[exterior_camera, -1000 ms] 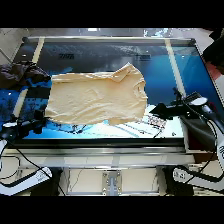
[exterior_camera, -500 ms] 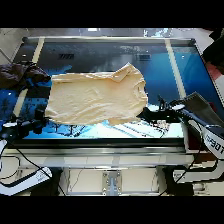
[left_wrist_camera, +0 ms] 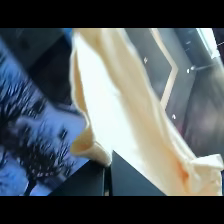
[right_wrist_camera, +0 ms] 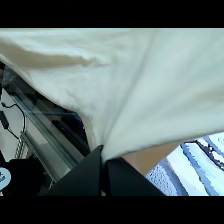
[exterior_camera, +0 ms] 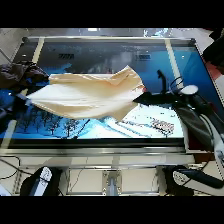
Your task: Fold the shirts.
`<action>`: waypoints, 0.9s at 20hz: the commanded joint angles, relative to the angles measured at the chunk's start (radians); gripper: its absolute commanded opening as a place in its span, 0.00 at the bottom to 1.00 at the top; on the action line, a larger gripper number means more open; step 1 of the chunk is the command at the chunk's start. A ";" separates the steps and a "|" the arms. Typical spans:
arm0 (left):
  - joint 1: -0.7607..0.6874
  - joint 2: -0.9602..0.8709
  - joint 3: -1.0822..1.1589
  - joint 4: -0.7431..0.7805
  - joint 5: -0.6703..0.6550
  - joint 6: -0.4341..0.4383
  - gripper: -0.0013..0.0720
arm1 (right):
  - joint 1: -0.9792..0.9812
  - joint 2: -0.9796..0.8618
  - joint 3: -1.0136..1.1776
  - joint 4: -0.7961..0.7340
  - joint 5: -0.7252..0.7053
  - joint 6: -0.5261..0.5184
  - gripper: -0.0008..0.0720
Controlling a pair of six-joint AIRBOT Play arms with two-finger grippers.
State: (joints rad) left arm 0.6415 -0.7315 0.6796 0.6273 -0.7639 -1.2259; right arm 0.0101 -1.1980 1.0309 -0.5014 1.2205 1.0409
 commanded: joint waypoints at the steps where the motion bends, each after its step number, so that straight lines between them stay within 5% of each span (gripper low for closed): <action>1: 0.077 0.301 0.209 0.224 -0.157 0.033 0.03 | 0.002 0.299 0.196 -0.172 0.153 0.123 0.03; 4: 0.135 0.389 0.487 0.503 -0.244 -0.077 0.02 | 0.002 0.529 0.384 -0.256 0.055 0.124 0.03; 9: -0.040 0.186 0.887 0.459 -0.397 -0.002 0.02 | 0.002 0.620 0.629 -0.489 -0.027 0.225 0.03; 13: -0.249 -0.102 0.898 0.346 -0.482 -0.030 0.02 | 0.002 0.469 0.552 -0.689 0.058 0.280 0.03; 18: -0.461 -0.547 0.898 0.671 -0.447 -0.129 0.03 | 0.002 0.140 0.316 -0.711 -0.064 0.251 0.03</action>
State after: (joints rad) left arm 0.2848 -1.0508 1.5658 1.1118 -1.2160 -1.2865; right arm 0.0120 -0.9028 1.4471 -1.1595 1.2381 1.2987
